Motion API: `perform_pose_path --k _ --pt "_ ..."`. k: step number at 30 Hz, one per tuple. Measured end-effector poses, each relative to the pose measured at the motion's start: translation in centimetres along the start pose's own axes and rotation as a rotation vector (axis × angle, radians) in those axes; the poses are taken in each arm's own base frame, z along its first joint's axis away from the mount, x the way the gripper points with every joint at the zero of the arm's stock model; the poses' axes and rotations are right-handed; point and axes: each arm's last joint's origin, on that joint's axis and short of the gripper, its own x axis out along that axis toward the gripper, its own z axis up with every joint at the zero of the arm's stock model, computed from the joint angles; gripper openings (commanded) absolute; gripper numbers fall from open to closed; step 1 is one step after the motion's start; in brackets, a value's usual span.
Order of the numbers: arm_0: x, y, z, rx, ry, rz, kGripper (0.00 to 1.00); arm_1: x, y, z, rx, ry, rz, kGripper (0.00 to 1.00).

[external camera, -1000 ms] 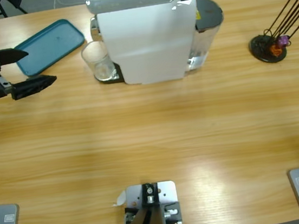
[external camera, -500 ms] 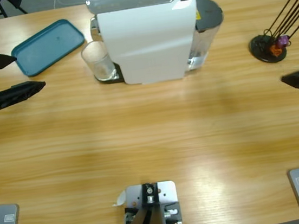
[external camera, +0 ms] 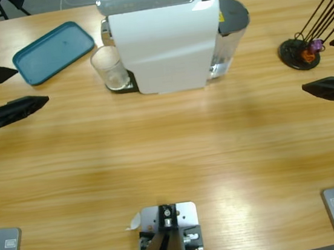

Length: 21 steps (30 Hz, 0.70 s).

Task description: Pour coffee

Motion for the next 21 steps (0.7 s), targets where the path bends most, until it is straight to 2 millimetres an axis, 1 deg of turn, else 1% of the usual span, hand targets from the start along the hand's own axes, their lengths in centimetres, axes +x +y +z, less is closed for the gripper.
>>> perform_pose_path --k 12,21 --pt "0.1 0.0 0.1 0.004 -0.021 0.001 0.968 0.8 -0.2 0.2 0.008 0.011 -0.007 0.996" --pt "0.1 0.1 0.3 0.007 -0.035 0.003 0.968 1.1 -0.2 -0.3 0.015 0.026 -0.007 0.996"
